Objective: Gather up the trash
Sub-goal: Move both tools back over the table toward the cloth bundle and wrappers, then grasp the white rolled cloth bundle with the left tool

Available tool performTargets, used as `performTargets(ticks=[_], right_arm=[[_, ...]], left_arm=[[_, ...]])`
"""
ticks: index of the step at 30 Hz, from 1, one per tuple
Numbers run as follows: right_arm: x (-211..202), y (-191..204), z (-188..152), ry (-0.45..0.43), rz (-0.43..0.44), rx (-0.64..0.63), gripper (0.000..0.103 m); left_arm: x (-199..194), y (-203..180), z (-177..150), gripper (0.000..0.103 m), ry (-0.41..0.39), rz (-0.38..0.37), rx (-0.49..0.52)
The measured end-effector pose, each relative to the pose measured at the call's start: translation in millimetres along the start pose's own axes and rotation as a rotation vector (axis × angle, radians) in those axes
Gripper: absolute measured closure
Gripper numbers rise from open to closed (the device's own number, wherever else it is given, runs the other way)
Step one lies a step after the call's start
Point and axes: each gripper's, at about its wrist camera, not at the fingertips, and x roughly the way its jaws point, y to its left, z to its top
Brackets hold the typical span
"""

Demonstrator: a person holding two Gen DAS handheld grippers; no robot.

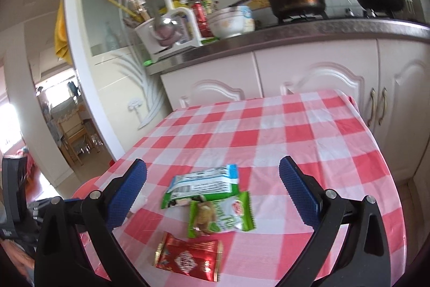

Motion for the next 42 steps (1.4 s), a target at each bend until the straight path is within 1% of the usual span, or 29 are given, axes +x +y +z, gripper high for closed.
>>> performTargets(ticks=[7,9,13,16,18,20,24,26,31,42], right_arm=[[4,-32,0,0.052,-0.008,0.094,0.004],[10,-39,0,0.091,0.007,0.124,0.004],[22,-40,-4,0.174,0.024,0.139,0.004],[38,-33,-10,0.272,0.006,0.122,0.004],[44,-29,-15,0.301,0.020,0.123,0.004],[48,-24,-16,0.315,0.036,0.104,0.004],[53,-13,-17,0.330,0.036,0.053,0.004],[58,-9,-19,0.354,0.040,0.037,0.004],[69,-2,-25,0.398,0.004,-0.019,0.004],[82,10,-30,0.453,-0.016,-0.088,0.004]], left_arm=[[11,-19,-2,0.007,0.024,0.016,0.092],[14,-21,-1,0.007,0.030,0.019,0.105],[21,-23,2,0.007,0.042,0.013,0.112],[26,-22,5,0.007,0.052,0.018,0.109],[29,-19,7,0.007,0.058,0.024,0.098],[33,-15,10,0.007,0.069,0.021,0.084],[40,-9,11,0.008,0.087,0.027,0.063],[43,-7,11,0.008,0.097,0.024,0.053],[50,-5,13,0.008,0.112,0.019,0.043],[58,-4,16,0.008,0.121,-0.006,0.028]])
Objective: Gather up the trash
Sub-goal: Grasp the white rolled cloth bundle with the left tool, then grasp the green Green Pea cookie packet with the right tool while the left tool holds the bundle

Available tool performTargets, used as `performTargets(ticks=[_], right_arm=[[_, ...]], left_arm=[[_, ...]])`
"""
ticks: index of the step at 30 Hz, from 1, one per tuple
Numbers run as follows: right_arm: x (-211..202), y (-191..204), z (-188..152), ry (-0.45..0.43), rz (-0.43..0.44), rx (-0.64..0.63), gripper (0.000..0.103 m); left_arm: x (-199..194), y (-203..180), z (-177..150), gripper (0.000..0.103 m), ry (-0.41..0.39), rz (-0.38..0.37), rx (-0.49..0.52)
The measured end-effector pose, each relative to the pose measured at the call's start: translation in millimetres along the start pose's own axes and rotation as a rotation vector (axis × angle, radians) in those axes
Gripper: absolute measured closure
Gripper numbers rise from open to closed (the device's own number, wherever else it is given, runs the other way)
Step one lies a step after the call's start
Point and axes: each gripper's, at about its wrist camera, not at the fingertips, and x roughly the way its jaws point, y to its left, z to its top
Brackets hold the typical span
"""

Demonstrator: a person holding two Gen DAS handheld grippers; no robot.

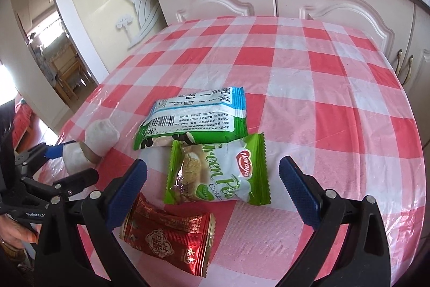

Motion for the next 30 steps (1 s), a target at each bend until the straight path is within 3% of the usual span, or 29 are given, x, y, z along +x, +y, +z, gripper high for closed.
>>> performTargets(ticks=[2,5,11,18,21,23,25,30], right_arm=[[2,1,0,0.009,-0.011,-0.008,0.004],[6,1,1,0.025,-0.026,-0.002,0.004],[8,-3,2,0.034,-0.032,0.013,0.004],[10,-3,3,0.039,-0.033,0.003,0.004],[12,0,3,0.044,-0.034,-0.014,0.005],[12,2,3,0.042,-0.035,-0.023,0.009],[10,2,3,0.033,-0.046,-0.028,0.023],[9,0,2,0.026,-0.062,-0.032,0.031]], left_arm=[[1,-1,0,0.010,0.003,-0.003,-0.001],[5,-1,1,0.029,0.017,-0.005,0.002],[6,-1,3,0.032,0.010,-0.004,-0.005],[4,2,2,0.049,-0.004,0.002,-0.016],[4,3,2,0.051,-0.006,0.001,-0.017],[4,3,2,0.052,-0.007,-0.001,-0.017],[4,3,2,0.053,-0.009,-0.005,-0.019],[3,3,1,0.053,-0.013,-0.012,-0.027]])
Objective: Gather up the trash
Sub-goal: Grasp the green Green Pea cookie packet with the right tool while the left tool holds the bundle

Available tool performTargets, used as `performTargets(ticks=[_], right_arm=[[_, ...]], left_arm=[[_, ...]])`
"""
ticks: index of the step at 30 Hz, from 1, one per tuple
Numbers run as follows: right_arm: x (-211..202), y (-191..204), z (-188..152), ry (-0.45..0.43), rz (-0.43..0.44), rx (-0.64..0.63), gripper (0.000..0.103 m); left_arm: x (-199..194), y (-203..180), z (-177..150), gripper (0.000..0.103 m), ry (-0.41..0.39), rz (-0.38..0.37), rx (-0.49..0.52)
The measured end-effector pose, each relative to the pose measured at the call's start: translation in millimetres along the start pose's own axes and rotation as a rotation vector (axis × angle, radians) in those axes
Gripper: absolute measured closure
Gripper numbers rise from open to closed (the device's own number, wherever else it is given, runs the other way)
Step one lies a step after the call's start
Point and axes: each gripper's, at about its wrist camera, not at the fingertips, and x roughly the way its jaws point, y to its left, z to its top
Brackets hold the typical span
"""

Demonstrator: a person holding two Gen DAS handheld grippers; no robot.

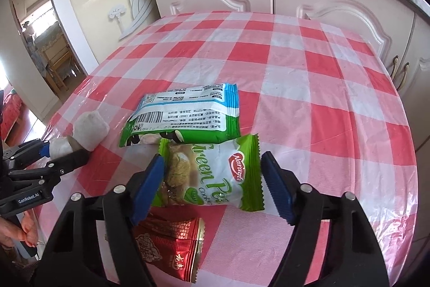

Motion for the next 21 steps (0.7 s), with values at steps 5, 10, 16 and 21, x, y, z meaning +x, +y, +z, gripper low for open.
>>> performTargets(ticks=[5,10,16,21], right_arm=[[0,0,0,-0.003,-0.007,-0.007,0.038],[-3,-1,0,-0.015,-0.003,0.000,0.045],[-5,0,-1,-0.032,-0.004,-0.001,0.051],[-5,-1,0,-0.029,-0.010,0.005,0.049]], left_arm=[[-2,0,0,0.053,-0.005,-0.009,-0.003],[-7,-2,1,0.053,-0.020,-0.022,-0.005],[-12,-4,2,0.053,-0.032,-0.045,-0.011],[-12,-6,1,0.053,-0.031,-0.064,-0.012]])
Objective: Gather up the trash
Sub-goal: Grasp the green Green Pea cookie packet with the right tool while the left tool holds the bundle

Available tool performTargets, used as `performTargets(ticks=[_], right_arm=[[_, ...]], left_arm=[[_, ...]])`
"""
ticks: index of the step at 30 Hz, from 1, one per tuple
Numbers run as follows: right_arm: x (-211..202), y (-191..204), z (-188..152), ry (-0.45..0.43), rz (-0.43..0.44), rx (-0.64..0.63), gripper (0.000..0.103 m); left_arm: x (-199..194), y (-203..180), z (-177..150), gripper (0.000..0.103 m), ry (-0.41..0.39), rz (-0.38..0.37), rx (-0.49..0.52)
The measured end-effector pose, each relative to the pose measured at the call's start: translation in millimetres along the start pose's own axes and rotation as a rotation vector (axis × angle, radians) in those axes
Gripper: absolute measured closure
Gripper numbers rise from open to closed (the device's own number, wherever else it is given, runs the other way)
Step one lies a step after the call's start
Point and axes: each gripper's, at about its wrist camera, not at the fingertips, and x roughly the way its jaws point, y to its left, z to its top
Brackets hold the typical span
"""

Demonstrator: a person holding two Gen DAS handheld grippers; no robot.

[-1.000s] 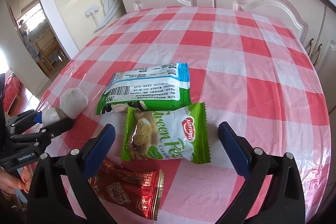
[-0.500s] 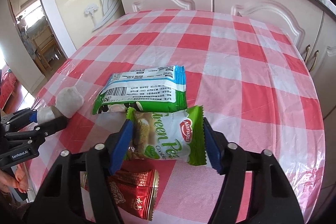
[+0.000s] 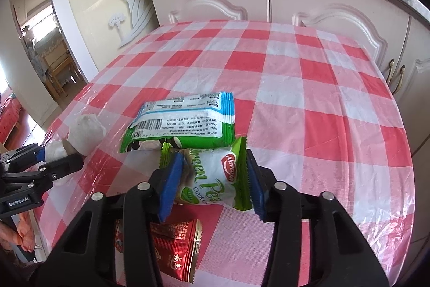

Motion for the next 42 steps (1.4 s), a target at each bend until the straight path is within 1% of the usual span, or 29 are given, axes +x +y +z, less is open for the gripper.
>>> performTargets(ticks=[1,2,4,5,6,8,13,14,16,17,19,20,22,23,24,31,37,42], right_arm=[[2,-1,0,0.013,0.007,0.008,0.042],[2,-2,0,0.018,0.011,0.015,0.038],[3,-3,0,0.023,0.029,0.018,0.022],[3,-3,-1,0.029,0.023,0.016,0.019],[4,-1,-1,0.036,0.019,0.009,0.016],[5,3,-1,0.043,0.010,-0.011,0.016],[12,18,-3,0.081,-0.069,-0.104,0.015],[14,22,-3,0.087,-0.087,-0.127,0.015],[14,24,-4,0.081,-0.083,-0.142,0.025],[13,26,-5,0.078,-0.077,-0.153,0.027],[12,25,-5,0.071,-0.071,-0.159,0.037],[12,25,-5,0.066,-0.069,-0.159,0.039],[11,23,-4,0.056,-0.070,-0.149,0.049],[10,21,-4,0.050,-0.066,-0.141,0.052],[9,19,-3,0.045,-0.066,-0.134,0.057],[8,9,0,0.031,-0.022,-0.079,0.061],[0,0,5,-0.018,0.012,-0.011,0.063],[-8,1,11,-0.047,0.041,0.018,0.063]], left_arm=[[1,0,0,0.053,0.002,0.000,0.001],[1,0,-1,0.053,0.004,0.000,-0.001],[3,2,-1,0.053,0.008,-0.003,-0.010],[4,3,-2,0.053,0.012,-0.004,-0.014],[5,4,-2,0.053,0.014,-0.003,-0.016],[5,5,-2,0.053,0.014,-0.007,-0.021],[6,5,-1,0.053,0.015,-0.025,-0.025],[6,5,-1,0.053,0.016,-0.030,-0.028],[7,6,-2,0.053,0.018,-0.037,-0.035],[7,7,-2,0.053,0.020,-0.043,-0.039],[7,8,-2,0.053,0.021,-0.052,-0.045],[6,9,-2,0.053,0.020,-0.057,-0.048],[6,11,-3,0.053,0.018,-0.067,-0.056],[6,12,-3,0.053,0.016,-0.073,-0.060],[5,12,-3,0.053,0.014,-0.079,-0.062],[2,17,-2,0.053,-0.001,-0.106,-0.075],[-1,26,-3,0.053,-0.015,-0.123,-0.095],[-3,33,-4,0.053,-0.021,-0.138,-0.107]])
